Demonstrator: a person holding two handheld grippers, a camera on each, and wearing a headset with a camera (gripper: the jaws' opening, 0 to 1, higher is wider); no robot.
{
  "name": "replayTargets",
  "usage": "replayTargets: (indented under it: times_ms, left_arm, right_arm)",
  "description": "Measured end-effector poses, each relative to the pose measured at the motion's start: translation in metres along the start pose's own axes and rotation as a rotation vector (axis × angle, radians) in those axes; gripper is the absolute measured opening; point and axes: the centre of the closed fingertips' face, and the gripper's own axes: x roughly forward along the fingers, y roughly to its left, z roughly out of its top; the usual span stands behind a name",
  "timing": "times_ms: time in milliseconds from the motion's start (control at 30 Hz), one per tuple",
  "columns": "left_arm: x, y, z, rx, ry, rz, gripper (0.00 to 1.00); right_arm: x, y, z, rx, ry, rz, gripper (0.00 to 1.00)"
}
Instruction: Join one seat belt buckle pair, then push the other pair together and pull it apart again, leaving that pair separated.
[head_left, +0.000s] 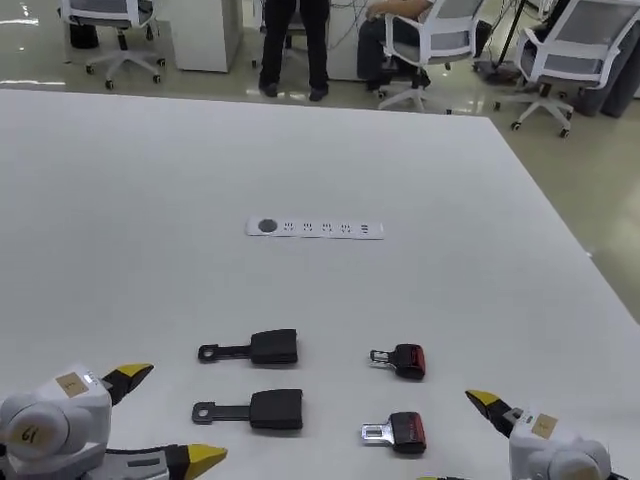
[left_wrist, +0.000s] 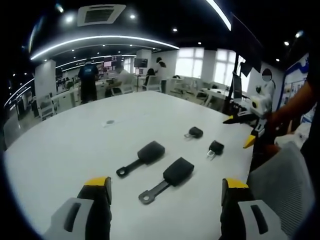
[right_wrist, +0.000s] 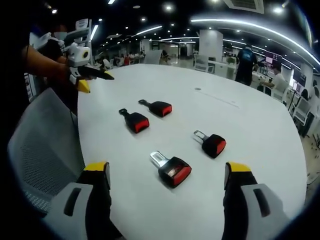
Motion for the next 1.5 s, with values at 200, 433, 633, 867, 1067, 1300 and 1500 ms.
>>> replayTargets:
  times_ms: [200, 433, 633, 867, 1067, 1300, 1500]
  left_arm:
    - [0.012, -0.005, -0.007, 0.030, 0.032, -0.040, 0.90]
    - [0.027, -0.013, -0.007, 0.068, 0.055, -0.084, 0.88]
    - [0.039, -0.011, -0.007, 0.106, 0.078, -0.120, 0.87]
    - [0.058, -0.014, -0.013, 0.146, 0.115, -0.178, 0.83]
    - [0.076, -0.025, -0.011, 0.183, 0.150, -0.232, 0.81]
    - [0.101, -0.031, -0.018, 0.231, 0.199, -0.302, 0.79]
    - [0.119, -0.033, -0.026, 0.254, 0.221, -0.351, 0.76]
  right_arm:
    - [0.008, -0.002, 0.001, -0.019, 0.018, 0.048, 0.93]
    - [0.017, -0.003, -0.002, -0.040, 0.050, 0.109, 0.88]
    - [0.024, -0.002, -0.005, -0.048, 0.076, 0.155, 0.86]
    - [0.036, -0.004, -0.014, -0.058, 0.108, 0.214, 0.81]
    - [0.045, -0.003, -0.022, -0.072, 0.154, 0.268, 0.81]
    - [0.054, -0.005, -0.027, -0.076, 0.177, 0.324, 0.79]
    - [0.058, -0.005, -0.031, -0.105, 0.204, 0.363, 0.76]
